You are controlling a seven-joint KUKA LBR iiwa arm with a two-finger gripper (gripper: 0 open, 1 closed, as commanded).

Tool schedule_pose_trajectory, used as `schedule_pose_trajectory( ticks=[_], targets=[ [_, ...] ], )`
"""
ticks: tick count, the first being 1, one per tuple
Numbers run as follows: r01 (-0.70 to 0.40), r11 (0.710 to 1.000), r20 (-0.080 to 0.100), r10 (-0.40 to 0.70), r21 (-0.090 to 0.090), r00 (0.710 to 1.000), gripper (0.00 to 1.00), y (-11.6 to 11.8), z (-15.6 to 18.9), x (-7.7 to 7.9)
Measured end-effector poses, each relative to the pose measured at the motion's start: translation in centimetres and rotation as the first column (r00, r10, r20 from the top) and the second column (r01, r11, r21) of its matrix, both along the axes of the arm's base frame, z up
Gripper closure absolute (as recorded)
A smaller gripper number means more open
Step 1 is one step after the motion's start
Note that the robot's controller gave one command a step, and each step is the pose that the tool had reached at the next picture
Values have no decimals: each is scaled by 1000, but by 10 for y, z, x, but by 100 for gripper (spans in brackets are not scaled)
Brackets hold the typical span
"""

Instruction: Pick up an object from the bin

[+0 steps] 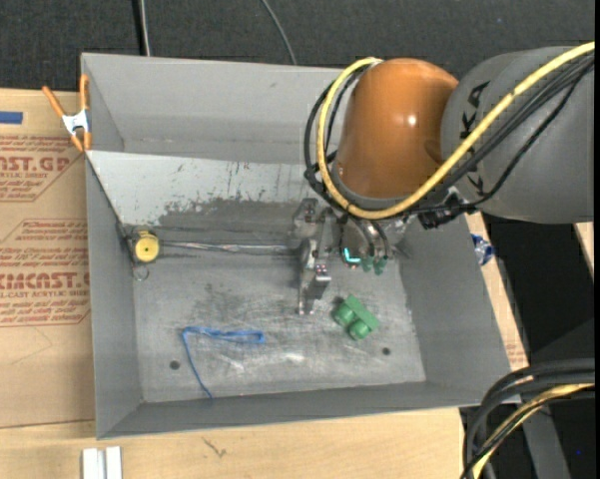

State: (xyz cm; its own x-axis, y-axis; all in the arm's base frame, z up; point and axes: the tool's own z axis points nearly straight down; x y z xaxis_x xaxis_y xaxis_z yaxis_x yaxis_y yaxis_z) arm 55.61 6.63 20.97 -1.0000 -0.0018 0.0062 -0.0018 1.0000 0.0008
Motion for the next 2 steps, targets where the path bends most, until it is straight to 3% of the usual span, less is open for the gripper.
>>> schedule_pose_trajectory(
  ticks=[1, 2],
  targets=[
    [-264, 964, 9, 264, 0, 964, 0, 58, -135, 9],
    [-347, 938, 20, 347, 0, 938, 0, 103, -136, -42]
  ],
)
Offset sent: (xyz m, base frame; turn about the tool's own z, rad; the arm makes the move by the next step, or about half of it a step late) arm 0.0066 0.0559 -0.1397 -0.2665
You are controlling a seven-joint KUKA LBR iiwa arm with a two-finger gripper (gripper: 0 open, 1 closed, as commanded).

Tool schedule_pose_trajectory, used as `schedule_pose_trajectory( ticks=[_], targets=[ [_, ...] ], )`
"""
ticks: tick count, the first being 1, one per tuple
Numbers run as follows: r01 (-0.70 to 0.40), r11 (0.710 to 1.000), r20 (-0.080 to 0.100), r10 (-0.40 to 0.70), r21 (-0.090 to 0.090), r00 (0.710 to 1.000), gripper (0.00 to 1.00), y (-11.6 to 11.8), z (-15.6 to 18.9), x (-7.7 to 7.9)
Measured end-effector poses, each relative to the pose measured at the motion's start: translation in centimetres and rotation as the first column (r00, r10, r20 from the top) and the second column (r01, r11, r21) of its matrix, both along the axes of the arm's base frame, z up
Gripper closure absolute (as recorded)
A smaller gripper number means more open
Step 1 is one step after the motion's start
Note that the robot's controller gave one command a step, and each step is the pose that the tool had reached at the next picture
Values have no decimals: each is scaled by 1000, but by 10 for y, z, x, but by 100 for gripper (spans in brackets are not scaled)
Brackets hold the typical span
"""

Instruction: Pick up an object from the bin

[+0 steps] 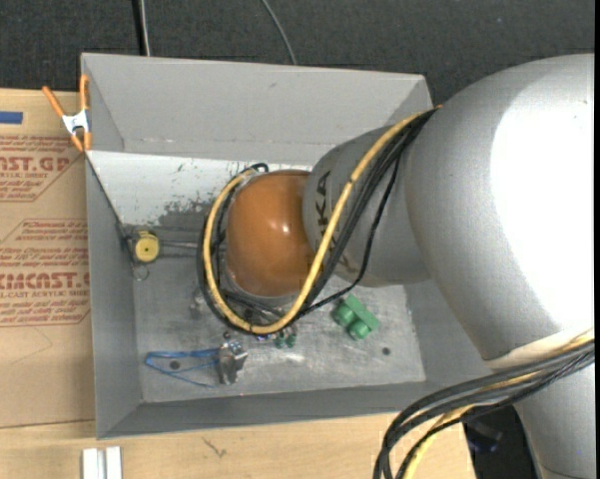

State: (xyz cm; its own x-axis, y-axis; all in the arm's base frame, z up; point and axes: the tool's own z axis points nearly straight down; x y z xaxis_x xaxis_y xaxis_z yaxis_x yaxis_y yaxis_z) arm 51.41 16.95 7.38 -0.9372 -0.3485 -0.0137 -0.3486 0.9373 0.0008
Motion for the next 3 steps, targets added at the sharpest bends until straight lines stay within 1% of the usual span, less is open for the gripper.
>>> schedule_pose_trajectory(
  ticks=[1, 2, 3],
  targets=[
    [3, 1000, -8, -3, -2, 1000, 100, -1, 1, 0],
    [-202, 979, -5, 202, -4, 979, 100, -1, 118, -9],
    [-615, 789, -6, 615, -7, 789, 100, -17, 182, -26]
  ],
)
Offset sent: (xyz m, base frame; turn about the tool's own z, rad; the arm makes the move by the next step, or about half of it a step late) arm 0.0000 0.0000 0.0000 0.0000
